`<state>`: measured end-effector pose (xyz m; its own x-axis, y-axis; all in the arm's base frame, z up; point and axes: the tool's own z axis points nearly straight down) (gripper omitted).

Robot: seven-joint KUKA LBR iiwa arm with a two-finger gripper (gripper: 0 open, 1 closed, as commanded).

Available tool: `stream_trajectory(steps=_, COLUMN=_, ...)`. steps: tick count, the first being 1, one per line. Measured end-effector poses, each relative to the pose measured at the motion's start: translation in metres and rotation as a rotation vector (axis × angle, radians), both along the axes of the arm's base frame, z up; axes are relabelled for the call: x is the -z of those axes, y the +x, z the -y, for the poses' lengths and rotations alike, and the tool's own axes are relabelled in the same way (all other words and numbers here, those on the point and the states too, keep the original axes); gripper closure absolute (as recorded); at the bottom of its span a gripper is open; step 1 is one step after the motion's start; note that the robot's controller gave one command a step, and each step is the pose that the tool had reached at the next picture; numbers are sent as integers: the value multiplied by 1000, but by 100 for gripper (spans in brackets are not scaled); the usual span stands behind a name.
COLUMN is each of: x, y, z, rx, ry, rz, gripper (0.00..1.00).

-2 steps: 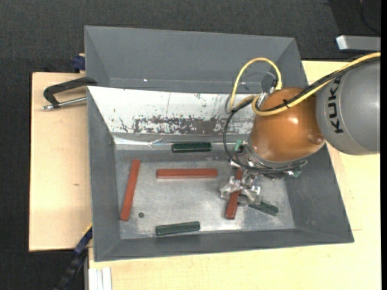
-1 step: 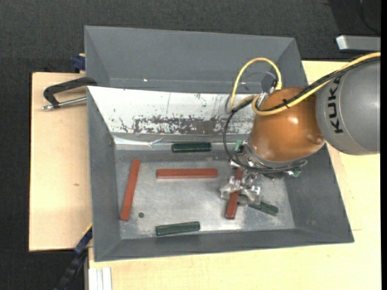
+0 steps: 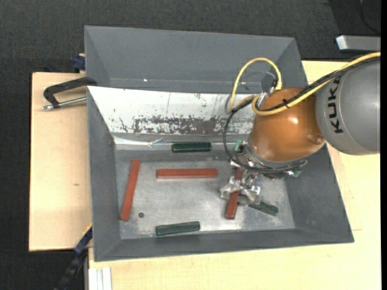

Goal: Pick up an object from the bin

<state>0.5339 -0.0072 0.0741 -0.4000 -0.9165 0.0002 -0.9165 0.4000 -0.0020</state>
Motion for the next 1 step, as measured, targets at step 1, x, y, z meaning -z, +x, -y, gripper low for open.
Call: stream_trajectory(steps=1, x=-192, y=6, z=20, rx=-9, ry=2, rz=13, gripper=100)
